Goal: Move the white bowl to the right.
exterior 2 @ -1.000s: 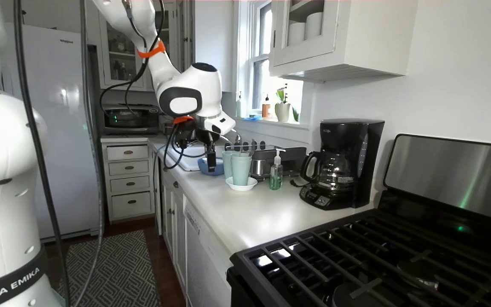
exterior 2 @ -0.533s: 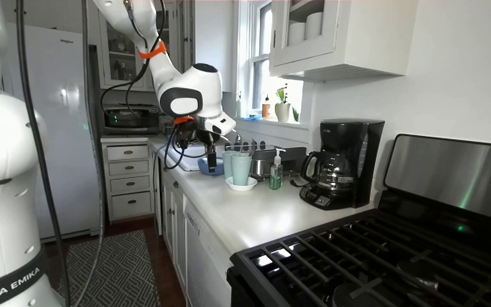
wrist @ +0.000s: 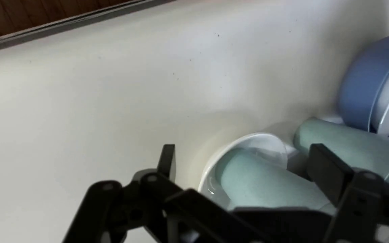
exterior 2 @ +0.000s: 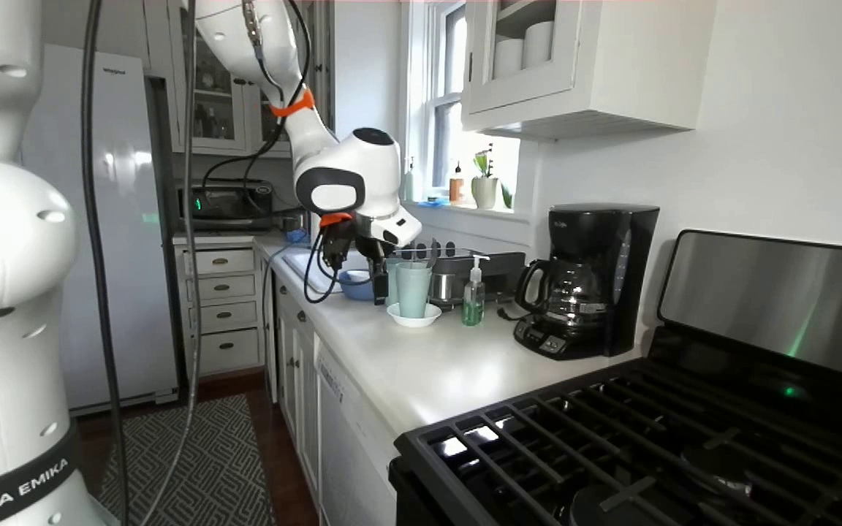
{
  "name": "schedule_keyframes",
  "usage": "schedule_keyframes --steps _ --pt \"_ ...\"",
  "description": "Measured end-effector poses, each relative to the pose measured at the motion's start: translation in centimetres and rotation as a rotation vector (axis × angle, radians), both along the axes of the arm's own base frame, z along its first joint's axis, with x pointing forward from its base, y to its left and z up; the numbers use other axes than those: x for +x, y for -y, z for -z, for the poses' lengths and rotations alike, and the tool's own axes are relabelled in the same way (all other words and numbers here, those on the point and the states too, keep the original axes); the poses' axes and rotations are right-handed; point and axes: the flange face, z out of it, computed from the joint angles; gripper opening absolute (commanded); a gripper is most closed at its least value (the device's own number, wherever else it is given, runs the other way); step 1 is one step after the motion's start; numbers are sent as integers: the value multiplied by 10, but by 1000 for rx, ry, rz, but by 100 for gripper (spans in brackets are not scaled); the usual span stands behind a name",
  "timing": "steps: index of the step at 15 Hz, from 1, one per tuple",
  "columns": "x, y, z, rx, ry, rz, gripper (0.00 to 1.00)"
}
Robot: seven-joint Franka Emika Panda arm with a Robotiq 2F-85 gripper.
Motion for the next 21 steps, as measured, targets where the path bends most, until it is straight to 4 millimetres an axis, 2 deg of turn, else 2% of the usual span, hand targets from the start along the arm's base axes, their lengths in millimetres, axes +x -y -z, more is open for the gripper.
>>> schedule_keyframes --steps 3,8,14,17,21 --pt "13 19 15 4 8 -18 100" --pt "19 50 37 37 0 -52 100" --pt "34 61 54 55 -5 -30 100" --pt "41 61 61 57 -6 -28 81" --pt "50 64 67 67 -3 -12 71"
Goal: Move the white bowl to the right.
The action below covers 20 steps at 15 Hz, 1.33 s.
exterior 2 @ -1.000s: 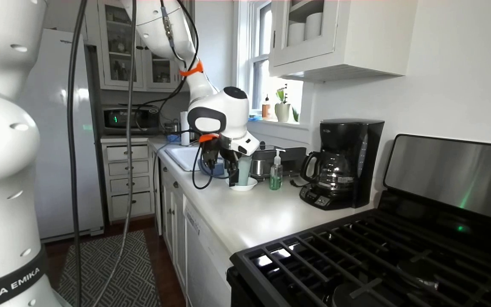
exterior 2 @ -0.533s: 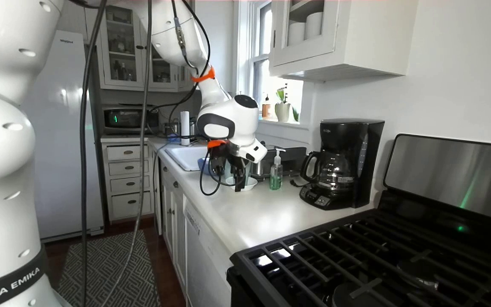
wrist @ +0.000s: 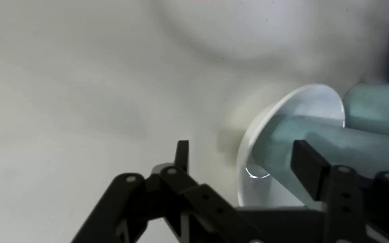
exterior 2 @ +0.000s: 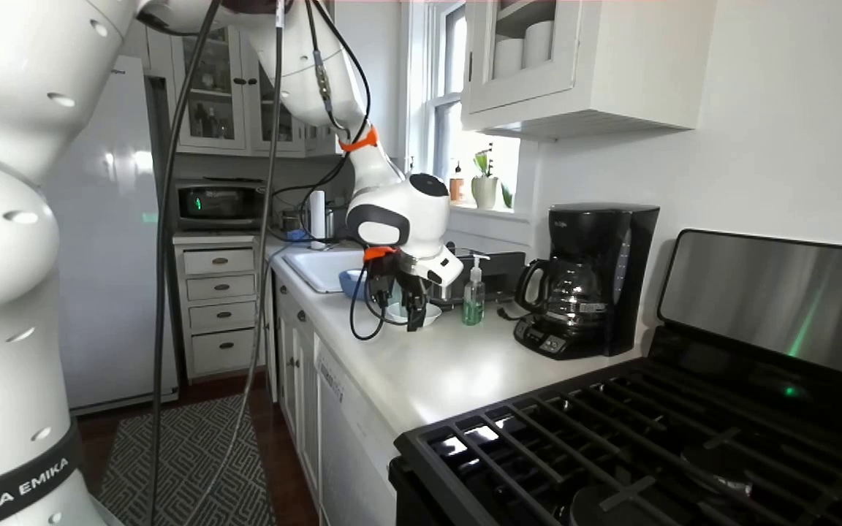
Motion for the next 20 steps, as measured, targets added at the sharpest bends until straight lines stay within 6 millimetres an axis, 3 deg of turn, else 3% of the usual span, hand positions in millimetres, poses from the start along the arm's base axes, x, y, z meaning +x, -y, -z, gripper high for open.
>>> schedule_keyframes --steps 2,3,17,20 --pt "4 1 4 7 -1 9 58" --pt "5 1 5 9 -1 11 62" --pt "18 1 15 26 -2 37 44" --pt "20 1 19 30 -7 42 32"
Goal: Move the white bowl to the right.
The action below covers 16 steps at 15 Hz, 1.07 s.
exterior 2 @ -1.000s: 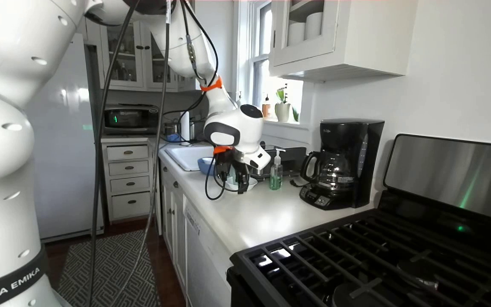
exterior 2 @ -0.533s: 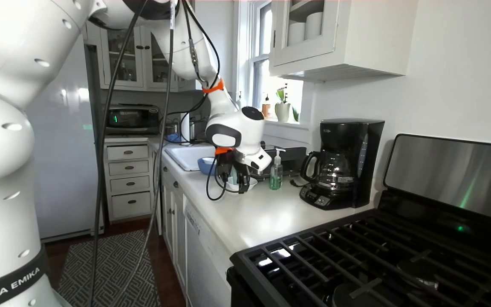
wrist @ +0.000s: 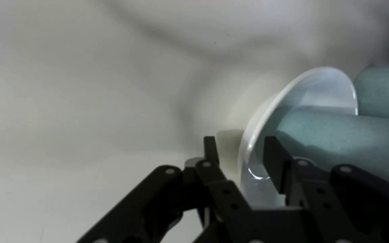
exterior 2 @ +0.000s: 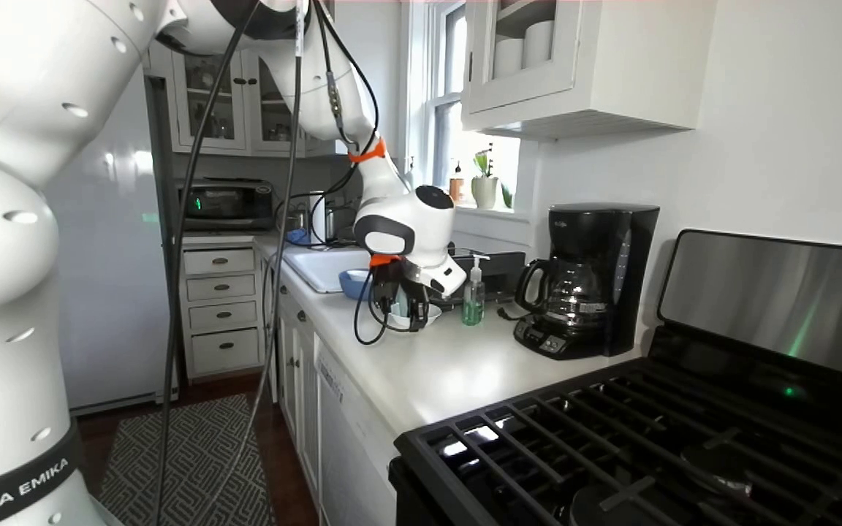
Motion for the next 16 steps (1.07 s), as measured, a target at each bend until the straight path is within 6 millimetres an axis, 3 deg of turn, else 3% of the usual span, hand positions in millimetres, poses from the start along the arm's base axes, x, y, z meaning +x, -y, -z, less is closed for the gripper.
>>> schedule_keyframes --steps 6,8,16 --pt "5 0 8 37 1 40 3" --pt "8 2 7 58 8 55 7" --pt "6 14 10 137 0 75 5"
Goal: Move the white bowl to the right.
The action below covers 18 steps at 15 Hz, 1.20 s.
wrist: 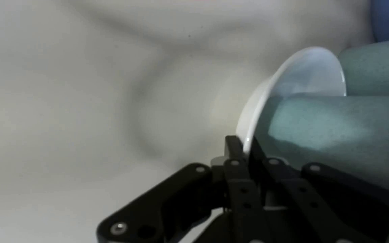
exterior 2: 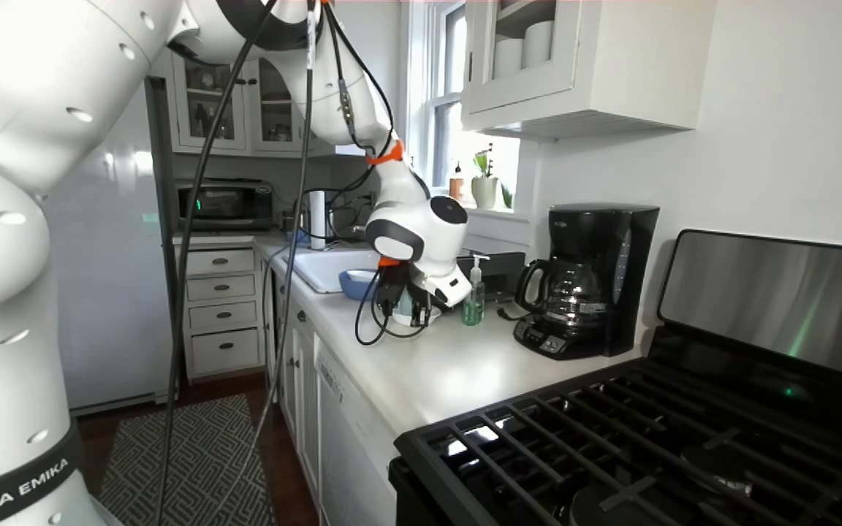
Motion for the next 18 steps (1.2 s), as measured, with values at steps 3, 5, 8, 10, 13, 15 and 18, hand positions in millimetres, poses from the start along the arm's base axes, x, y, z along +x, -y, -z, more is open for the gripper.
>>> schedule_keyframes --steps 3,5,8,10,13,15,18 --pt "-5 12 3 54 8 -2 5" --pt "-9 23 4 72 35 8 5" --pt "-18 39 0 73 92 32 5" --pt "-28 46 -2 67 116 43 4" --pt "-44 57 -6 59 121 69 3" --pt "-57 65 -5 54 112 91 3" --pt "-77 78 -4 32 97 144 2"
